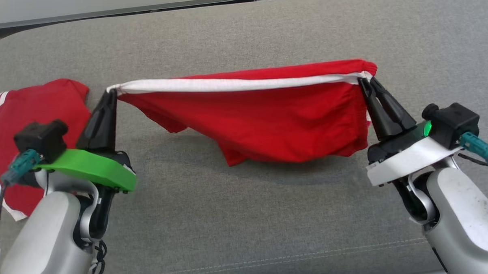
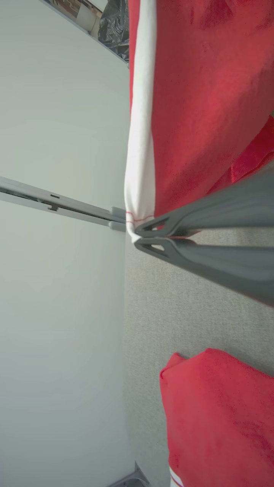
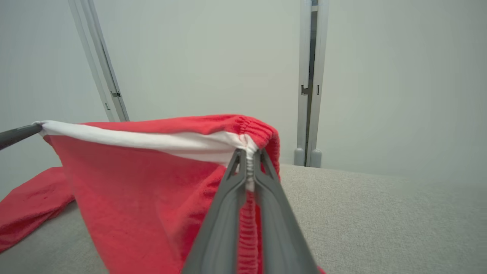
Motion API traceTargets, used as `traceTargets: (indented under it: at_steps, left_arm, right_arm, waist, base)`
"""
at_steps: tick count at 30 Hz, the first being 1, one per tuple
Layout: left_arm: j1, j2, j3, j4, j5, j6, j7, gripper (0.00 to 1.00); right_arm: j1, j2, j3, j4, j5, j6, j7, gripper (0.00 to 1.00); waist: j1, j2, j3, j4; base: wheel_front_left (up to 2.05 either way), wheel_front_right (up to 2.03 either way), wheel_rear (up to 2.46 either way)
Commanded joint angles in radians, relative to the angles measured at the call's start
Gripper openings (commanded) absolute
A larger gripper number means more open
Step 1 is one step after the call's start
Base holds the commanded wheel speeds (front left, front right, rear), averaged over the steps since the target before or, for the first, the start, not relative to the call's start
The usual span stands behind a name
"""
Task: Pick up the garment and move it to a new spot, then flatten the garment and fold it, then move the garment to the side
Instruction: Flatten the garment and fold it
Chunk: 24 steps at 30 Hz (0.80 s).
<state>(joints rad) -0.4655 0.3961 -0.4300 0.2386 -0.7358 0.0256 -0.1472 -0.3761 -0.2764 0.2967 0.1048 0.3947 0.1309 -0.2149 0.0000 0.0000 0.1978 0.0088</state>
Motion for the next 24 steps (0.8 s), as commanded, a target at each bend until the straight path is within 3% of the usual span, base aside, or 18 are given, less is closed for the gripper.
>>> traceTargets:
  at_steps: [1,5,14,20,24]
  left_arm:
    - [0.01,0.014,0.004,-0.011,0.011,0.01,-0.001,0.0]
    - [0.008,0.088,0.031,-0.246,0.07,0.095,0.035,0.0]
    - [-0.056,0.161,0.056,-0.482,0.144,0.18,0.117,0.0]
    - [-0.16,0.15,0.06,-0.453,0.114,0.155,0.165,0.0]
    - [-0.316,0.115,0.052,-0.265,0.075,0.088,0.184,0.0]
  right_arm:
    - [-0.012,-0.008,-0.007,-0.007,-0.01,0.0,-0.008,0.0]
    - [-0.057,-0.024,-0.04,-0.063,-0.031,0.0,0.002,0.0]
    - [-0.131,-0.05,-0.078,-0.108,-0.034,0.0,0.044,0.0]
    - [-0.236,-0.063,-0.062,-0.053,-0.004,-0.001,0.092,0.0]
    - [-0.4,-0.078,-0.016,0.079,0.007,-0.001,0.089,0.0]
  waist:
    - [0.0,0.0,-0.014,-0.014]
    - [0.0,0.0,-0.04,-0.028]
    - [0.0,0.0,-0.058,-0.036]
    - [0.0,0.0,-0.019,-0.039]
    - [0.0,0.0,0.038,-0.041]
  base:
    - [0.0,0.0,0.0]
    - [0.0,0.0,0.0]
    - [0.0,0.0,0.0]
    - [0.0,0.0,0.0]
    - [0.0,0.0,0.0]
